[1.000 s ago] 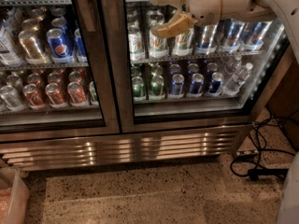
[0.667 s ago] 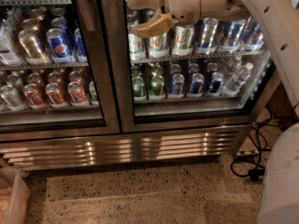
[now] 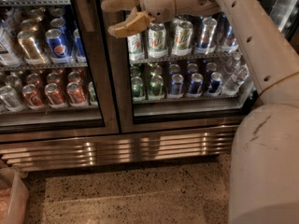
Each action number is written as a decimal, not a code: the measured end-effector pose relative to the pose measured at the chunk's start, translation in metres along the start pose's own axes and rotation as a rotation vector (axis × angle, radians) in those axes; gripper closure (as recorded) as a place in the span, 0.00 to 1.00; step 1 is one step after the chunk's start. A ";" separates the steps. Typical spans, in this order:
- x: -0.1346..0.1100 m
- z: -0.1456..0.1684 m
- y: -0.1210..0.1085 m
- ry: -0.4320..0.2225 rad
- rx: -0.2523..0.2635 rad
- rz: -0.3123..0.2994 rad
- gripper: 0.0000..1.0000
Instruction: Open right fridge door
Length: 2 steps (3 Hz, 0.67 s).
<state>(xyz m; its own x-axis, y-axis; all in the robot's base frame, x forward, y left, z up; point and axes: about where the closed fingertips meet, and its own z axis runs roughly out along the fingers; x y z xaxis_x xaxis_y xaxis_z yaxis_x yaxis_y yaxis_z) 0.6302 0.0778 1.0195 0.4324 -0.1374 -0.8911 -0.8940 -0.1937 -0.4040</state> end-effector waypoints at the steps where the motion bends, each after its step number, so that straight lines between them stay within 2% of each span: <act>1: -0.002 -0.003 -0.006 0.008 -0.014 -0.021 0.38; 2: -0.005 -0.014 -0.009 0.052 0.024 -0.018 0.37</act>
Offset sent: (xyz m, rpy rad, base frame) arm 0.0096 -0.0295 0.0150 -0.0710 -0.0372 -0.1243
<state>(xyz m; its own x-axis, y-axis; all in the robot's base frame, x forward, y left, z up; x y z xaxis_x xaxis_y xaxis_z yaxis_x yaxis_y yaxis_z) 0.6377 0.0662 1.0309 0.4537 -0.1849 -0.8718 -0.8882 -0.1737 -0.4254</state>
